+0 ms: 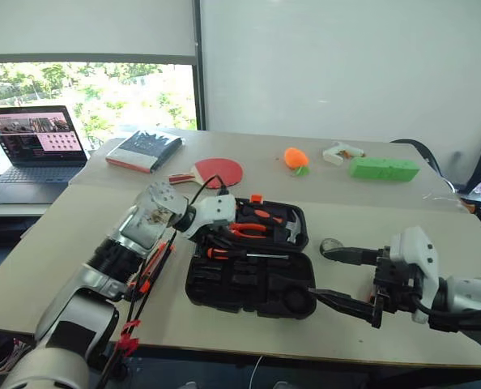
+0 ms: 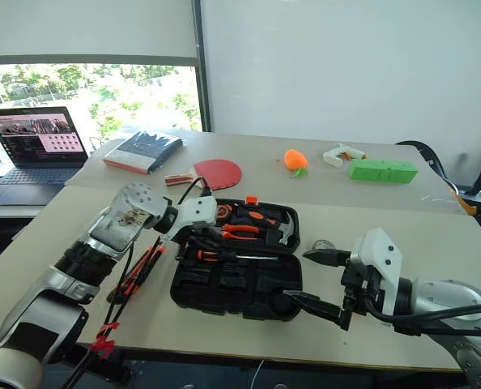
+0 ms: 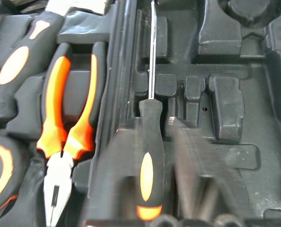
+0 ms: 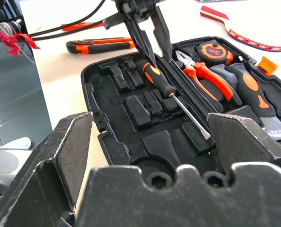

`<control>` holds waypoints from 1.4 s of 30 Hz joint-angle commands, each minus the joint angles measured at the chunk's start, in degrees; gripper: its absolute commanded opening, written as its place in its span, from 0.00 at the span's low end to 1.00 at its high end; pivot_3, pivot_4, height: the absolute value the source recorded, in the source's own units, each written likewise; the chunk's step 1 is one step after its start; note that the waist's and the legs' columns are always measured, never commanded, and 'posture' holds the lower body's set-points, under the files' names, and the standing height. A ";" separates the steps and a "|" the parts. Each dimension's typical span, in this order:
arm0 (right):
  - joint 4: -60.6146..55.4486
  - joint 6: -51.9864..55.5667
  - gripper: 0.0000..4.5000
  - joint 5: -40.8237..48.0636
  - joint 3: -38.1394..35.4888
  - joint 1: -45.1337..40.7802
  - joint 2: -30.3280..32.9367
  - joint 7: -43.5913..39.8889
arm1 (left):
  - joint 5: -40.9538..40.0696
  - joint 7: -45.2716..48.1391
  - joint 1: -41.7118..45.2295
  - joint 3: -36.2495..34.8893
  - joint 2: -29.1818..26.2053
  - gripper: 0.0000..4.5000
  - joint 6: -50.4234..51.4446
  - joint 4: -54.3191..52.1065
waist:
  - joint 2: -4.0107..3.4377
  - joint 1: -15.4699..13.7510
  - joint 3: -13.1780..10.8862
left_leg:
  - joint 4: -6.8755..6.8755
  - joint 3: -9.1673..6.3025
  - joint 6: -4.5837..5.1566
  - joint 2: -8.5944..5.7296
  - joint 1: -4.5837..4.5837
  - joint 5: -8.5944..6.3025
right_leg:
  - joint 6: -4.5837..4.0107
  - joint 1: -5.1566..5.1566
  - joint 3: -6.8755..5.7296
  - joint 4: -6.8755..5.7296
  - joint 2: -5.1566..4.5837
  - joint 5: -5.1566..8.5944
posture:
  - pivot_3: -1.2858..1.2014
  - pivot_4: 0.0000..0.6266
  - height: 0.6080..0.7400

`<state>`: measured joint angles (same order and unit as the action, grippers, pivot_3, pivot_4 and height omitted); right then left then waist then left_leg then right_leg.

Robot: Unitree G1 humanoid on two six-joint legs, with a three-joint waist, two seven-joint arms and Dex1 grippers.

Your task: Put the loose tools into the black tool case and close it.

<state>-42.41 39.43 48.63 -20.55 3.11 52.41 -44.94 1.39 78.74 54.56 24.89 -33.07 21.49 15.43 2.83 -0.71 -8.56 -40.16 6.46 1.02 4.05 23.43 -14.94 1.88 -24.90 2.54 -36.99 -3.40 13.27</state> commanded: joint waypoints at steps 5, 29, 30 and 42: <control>-1.30 0.23 1.00 1.74 -1.29 -0.16 -0.24 0.93 | 2.91 -1.73 0.52 1.80 2.73 0.01 -3.06 3.51 | 0.00 0.00 0.00 | 0.00 -0.01 0.00 0.00 0.01 0.00 | 0.00 0.00 0.00 0.00 0.00 0.00 | 0.52 0.24 0.97; -1.92 -0.39 1.00 3.09 -0.27 0.82 -0.66 3.05 | 13.54 -5.83 1.19 6.32 4.51 0.01 -18.16 17.29 | -0.40 0.00 0.38 | -0.03 -0.19 0.41 -0.20 -0.61 0.29 | -0.10 0.86 0.12 0.21 -0.03 0.13 | 0.52 0.24 0.97; -1.77 -0.40 1.00 3.09 -0.03 0.53 -0.62 2.94 | 11.41 -4.42 0.79 4.47 3.95 0.01 -14.97 15.54 | -0.40 0.06 0.38 | -0.03 -0.19 0.43 -0.20 -0.60 0.34 | -0.05 0.84 0.12 0.20 -0.03 0.12 | 0.52 0.24 0.97; 4.28 -0.44 1.00 3.62 5.27 -9.80 0.53 -2.73 | -5.71 -7.90 -19.92 -27.73 -16.29 0.63 31.84 -16.05 | -0.50 2.69 0.26 | 0.51 -0.97 0.46 -0.19 -0.03 0.38 | -0.19 -0.09 0.10 -0.13 0.15 0.17 | 0.52 0.24 0.97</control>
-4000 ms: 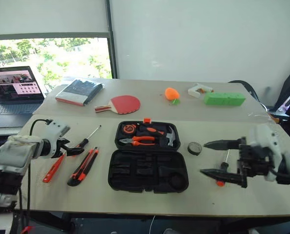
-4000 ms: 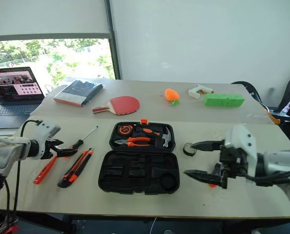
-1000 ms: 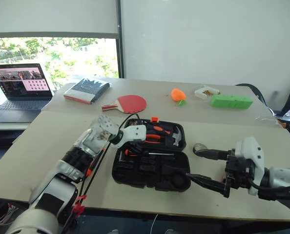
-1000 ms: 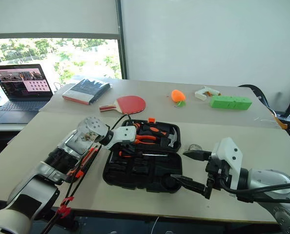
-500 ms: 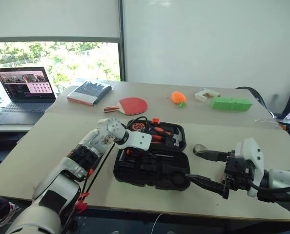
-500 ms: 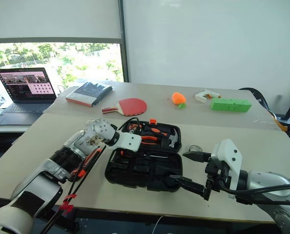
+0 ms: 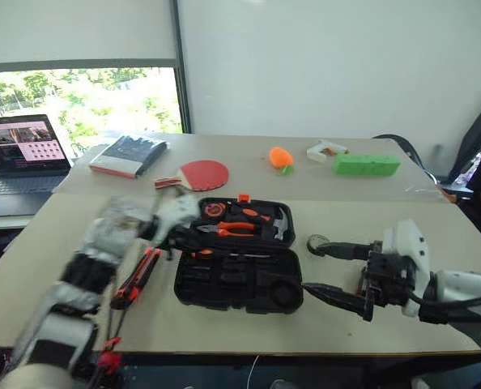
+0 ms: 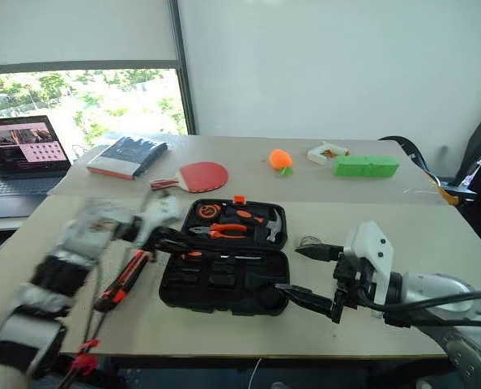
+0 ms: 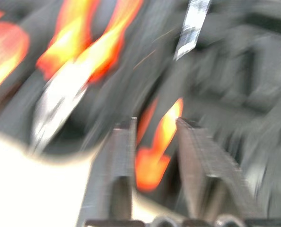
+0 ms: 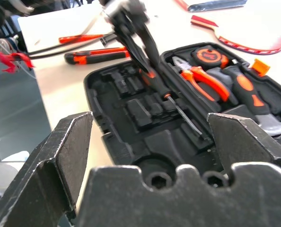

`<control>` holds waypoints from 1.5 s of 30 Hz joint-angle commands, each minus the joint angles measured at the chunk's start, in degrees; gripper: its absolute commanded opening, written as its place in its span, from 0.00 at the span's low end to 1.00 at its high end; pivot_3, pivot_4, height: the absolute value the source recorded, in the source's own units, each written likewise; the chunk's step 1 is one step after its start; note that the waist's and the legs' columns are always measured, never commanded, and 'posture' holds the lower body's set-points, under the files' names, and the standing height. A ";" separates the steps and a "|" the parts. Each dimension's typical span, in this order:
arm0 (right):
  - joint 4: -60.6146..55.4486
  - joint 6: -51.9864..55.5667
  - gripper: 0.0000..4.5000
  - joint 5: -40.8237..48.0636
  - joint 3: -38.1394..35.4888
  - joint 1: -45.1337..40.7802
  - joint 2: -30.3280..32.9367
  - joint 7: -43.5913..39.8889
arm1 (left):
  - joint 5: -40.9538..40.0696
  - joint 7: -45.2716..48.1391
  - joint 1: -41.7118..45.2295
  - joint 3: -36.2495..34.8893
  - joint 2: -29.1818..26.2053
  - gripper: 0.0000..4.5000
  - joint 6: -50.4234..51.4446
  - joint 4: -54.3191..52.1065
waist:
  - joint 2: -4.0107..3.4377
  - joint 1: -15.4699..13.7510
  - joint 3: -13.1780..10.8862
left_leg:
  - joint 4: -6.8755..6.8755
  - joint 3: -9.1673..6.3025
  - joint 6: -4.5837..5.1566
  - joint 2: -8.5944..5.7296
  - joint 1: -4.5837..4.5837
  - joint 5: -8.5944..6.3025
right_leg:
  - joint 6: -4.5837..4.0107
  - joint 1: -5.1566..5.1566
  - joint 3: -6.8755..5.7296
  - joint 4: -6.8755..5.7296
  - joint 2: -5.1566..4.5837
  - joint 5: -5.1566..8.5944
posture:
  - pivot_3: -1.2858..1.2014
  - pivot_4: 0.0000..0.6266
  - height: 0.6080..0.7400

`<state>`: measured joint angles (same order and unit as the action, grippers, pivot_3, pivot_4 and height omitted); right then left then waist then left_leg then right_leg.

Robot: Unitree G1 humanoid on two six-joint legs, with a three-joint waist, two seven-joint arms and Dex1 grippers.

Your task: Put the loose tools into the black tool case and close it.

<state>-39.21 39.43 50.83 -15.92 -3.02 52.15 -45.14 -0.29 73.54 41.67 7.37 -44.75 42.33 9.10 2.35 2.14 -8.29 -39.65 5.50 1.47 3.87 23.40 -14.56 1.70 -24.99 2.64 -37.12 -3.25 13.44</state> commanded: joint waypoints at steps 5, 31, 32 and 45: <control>4.30 0.47 1.00 2.94 3.24 -9.70 1.18 -7.11 | -6.27 -6.65 -23.55 -26.08 -11.99 1.00 19.59 -16.54 | 0.13 -1.03 -0.12 | -0.09 -0.01 -0.06 -0.03 0.23 -0.03 | 0.07 -0.13 -0.09 0.06 -0.14 0.03 | 0.52 0.24 0.97; -8.93 28.04 1.00 10.23 -29.29 21.11 -8.72 30.28 | -43.54 5.89 -3.81 -17.37 -13.34 1.00 16.11 -25.06 | 0.18 -2.73 -0.19 | -0.01 0.07 -0.53 -0.08 -0.06 0.07 | -0.05 0.35 -0.49 0.06 -0.16 0.05 | 0.52 0.24 0.97; -9.77 28.84 1.00 11.77 -31.29 23.01 -9.50 31.78 | -43.44 6.60 -2.82 -16.12 -13.08 1.00 15.09 -23.90 | 0.16 -2.73 -0.20 | -0.03 0.07 -0.53 -0.10 -0.15 0.08 | -0.04 0.49 -0.48 0.10 -0.17 0.05 | 0.52 0.24 0.97; -2.62 27.56 1.00 23.40 -30.57 23.43 -9.56 47.14 | -42.87 10.10 -1.33 -10.56 -11.51 1.00 6.82 -20.81 | 0.20 -1.53 -0.21 | -0.02 -0.19 -0.52 -0.07 -0.22 0.07 | -0.03 0.66 -0.37 0.35 -0.16 0.08 | 0.52 0.24 0.97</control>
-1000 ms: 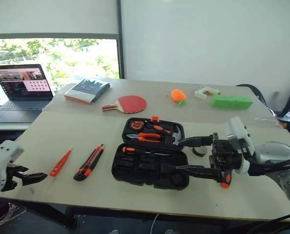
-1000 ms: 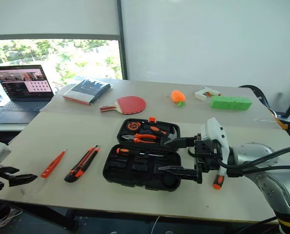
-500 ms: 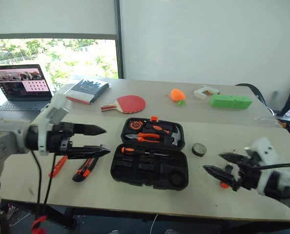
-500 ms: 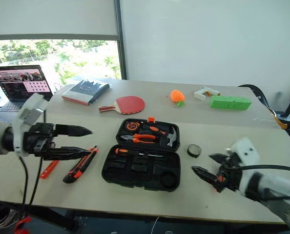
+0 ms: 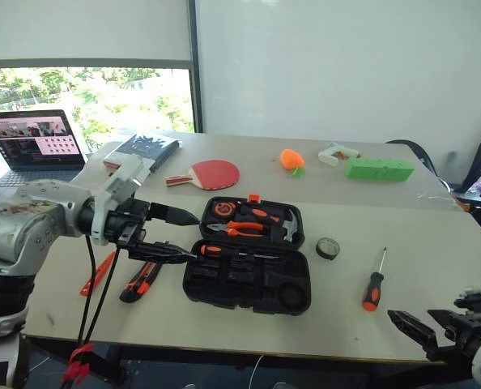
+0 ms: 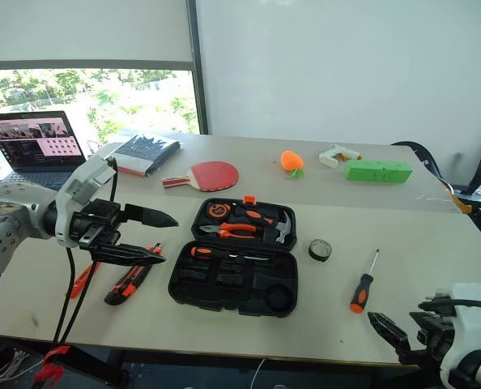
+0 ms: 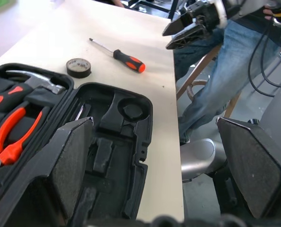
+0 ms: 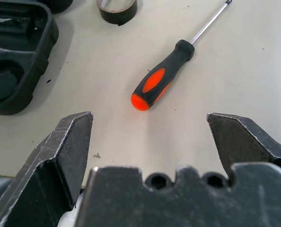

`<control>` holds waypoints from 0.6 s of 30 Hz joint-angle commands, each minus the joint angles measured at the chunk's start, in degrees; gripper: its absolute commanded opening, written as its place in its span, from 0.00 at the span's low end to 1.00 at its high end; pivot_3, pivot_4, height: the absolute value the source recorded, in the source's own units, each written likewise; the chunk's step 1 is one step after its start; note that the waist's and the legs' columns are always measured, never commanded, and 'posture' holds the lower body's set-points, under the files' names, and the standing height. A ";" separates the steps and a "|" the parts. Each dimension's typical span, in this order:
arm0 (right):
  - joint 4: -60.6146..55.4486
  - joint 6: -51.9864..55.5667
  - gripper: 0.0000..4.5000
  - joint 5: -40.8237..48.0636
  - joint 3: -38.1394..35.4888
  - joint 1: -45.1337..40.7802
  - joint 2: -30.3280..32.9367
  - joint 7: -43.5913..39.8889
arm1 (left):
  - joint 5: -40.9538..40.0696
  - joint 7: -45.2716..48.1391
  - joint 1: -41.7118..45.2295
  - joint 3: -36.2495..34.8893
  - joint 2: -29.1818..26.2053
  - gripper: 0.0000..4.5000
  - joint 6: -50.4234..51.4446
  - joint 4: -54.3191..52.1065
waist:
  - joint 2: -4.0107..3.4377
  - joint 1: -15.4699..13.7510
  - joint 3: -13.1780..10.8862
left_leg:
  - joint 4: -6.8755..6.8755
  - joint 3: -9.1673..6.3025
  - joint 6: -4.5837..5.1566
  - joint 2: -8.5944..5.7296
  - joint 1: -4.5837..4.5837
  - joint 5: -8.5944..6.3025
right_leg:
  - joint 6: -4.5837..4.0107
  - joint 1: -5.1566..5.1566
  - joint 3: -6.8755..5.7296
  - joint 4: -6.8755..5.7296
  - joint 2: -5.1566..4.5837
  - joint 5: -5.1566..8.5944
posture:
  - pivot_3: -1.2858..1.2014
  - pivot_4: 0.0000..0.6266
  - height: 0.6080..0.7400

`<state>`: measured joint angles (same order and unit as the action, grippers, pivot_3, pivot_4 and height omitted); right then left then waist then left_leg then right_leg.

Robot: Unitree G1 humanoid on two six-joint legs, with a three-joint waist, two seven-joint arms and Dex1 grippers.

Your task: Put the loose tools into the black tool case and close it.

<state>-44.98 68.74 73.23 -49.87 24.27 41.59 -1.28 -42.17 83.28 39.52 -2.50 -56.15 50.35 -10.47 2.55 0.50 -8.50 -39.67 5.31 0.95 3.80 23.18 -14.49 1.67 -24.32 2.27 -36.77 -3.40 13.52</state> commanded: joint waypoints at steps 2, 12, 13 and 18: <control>6.65 -1.52 1.00 -1.00 7.90 -8.40 1.26 4.94 | -1.30 0.25 0.51 -0.92 -0.13 1.00 -1.44 -1.73 | -0.02 0.28 -0.02 | 0.00 -0.06 0.00 -0.05 0.03 0.00 | 0.01 -0.02 0.06 0.01 -0.01 0.00 | 0.52 0.24 0.97; 20.14 -1.50 1.00 -11.04 23.02 -21.89 -2.24 10.78 | -1.38 -2.80 -0.90 -1.77 0.05 1.00 -3.19 -4.71 | -0.17 0.07 -0.11 | 0.10 -0.04 0.03 -0.10 0.23 -0.01 | 0.12 -0.12 0.08 0.09 0.04 0.05 | 0.52 0.24 0.97; 21.01 -1.62 1.00 -12.40 23.83 -22.18 -2.62 10.85 | -1.42 -3.09 -0.82 -1.69 0.08 1.00 -3.15 -4.96 | -0.17 -0.01 -0.11 | 0.09 -0.04 0.03 -0.10 0.23 -0.01 | 0.13 -0.11 0.08 0.09 0.04 0.06 | 0.52 0.24 0.97; 23.05 -0.93 0.68 -16.74 25.05 -22.79 -4.82 11.37 | -1.58 -4.27 0.14 -1.05 0.58 1.00 -2.88 -5.15 | -0.16 0.19 -0.10 | 0.06 -0.04 0.03 -0.12 0.23 -0.01 | 0.17 -0.05 0.12 0.10 0.04 0.07 | 0.52 0.24 0.97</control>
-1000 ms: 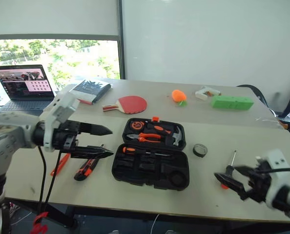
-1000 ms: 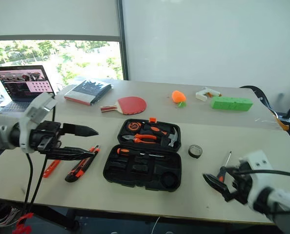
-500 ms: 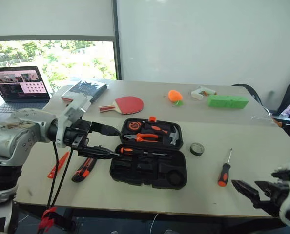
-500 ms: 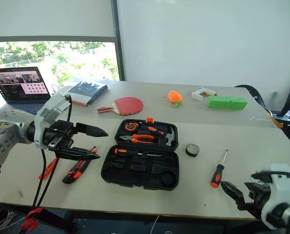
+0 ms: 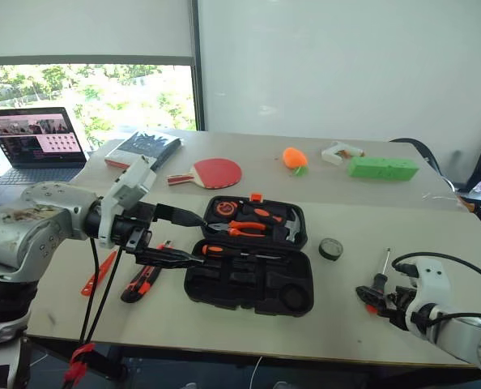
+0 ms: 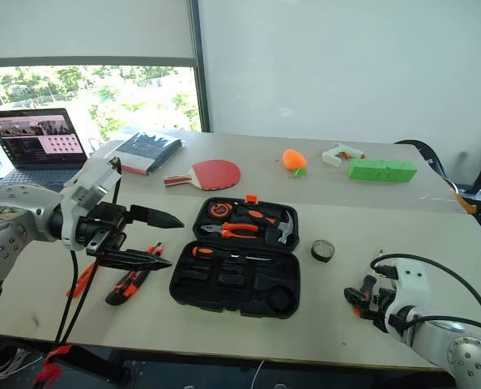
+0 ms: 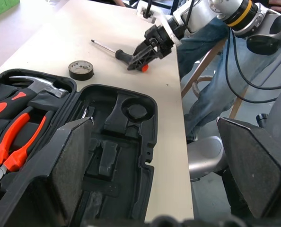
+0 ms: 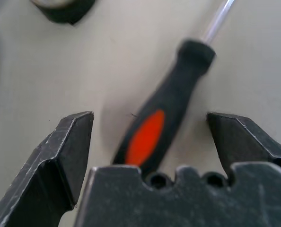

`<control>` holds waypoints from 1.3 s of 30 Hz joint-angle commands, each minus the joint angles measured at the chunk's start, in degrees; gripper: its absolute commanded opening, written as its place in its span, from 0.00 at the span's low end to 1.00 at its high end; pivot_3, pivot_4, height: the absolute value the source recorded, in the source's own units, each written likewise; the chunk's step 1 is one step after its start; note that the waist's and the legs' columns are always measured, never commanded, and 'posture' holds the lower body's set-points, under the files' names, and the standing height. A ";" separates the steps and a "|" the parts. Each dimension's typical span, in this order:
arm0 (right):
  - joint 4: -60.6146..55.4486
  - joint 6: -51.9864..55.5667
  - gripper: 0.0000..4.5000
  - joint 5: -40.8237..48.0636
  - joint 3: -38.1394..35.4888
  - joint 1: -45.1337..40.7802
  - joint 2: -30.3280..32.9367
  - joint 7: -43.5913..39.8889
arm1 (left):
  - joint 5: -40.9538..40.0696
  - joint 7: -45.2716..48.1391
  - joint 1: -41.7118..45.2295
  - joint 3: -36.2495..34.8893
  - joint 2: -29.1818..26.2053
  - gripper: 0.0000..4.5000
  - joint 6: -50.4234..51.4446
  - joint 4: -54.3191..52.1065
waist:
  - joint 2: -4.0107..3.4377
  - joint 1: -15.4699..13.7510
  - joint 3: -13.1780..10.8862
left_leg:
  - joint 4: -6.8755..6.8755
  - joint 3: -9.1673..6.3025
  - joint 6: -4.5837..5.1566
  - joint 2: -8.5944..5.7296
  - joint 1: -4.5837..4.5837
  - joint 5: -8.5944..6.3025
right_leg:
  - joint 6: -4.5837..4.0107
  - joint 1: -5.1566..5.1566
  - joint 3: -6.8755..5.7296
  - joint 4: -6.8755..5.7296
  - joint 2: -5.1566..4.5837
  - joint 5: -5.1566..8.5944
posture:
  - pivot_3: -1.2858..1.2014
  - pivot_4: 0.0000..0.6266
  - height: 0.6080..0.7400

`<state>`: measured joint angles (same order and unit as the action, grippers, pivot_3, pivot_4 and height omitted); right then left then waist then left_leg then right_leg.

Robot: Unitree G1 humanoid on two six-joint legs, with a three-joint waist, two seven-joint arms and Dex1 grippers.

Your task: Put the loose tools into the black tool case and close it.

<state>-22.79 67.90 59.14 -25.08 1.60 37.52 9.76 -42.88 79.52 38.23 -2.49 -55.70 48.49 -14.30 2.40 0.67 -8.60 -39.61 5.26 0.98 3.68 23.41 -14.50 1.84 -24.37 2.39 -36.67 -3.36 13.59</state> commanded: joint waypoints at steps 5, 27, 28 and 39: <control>-0.26 1.19 0.29 -5.32 -3.85 0.97 -3.32 3.92 | -0.26 -0.49 2.12 -0.14 0.76 1.00 -1.63 -0.68 | 0.04 0.03 0.02 | -0.01 0.00 0.00 0.02 -0.11 0.00 | 0.00 0.08 0.00 -0.03 0.03 0.00 | 0.52 0.24 0.97; 5.01 -25.75 0.22 -25.80 36.99 -39.24 21.34 -67.14 | 3.64 5.72 0.34 1.40 -6.03 1.00 -4.82 1.85 | -0.37 0.77 -0.32 | 0.31 -0.20 0.02 -0.14 0.05 0.02 | -0.20 -0.38 0.37 -0.08 0.34 0.11 | 0.52 0.24 0.97; 5.58 -26.25 0.22 -27.67 39.44 -40.54 20.46 -68.57 | 4.00 5.66 -0.39 1.12 -6.38 1.00 -5.53 1.59 | -0.37 0.61 -0.32 | 0.31 -0.19 0.02 -0.17 0.23 0.02 | -0.20 -0.59 0.37 -0.12 0.33 0.11 | 0.52 0.24 0.97; 15.27 -32.60 0.22 -44.63 51.32 -43.80 12.21 -73.05 | 1.28 2.81 -5.93 -3.38 -8.91 1.00 -3.77 -2.82 | -0.37 -1.02 -0.33 | -0.31 -0.14 0.01 -0.27 1.29 0.03 | -0.06 -1.44 0.17 -0.47 0.12 0.06 | 0.52 0.24 0.97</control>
<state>-7.14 36.65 15.91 26.93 -41.46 50.11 -62.42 -40.63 82.88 32.63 -3.68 -63.66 44.31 -15.28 2.03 -0.35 -8.93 -39.94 5.12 0.99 3.42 24.69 -14.47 1.79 -25.80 2.56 -37.14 -3.24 13.65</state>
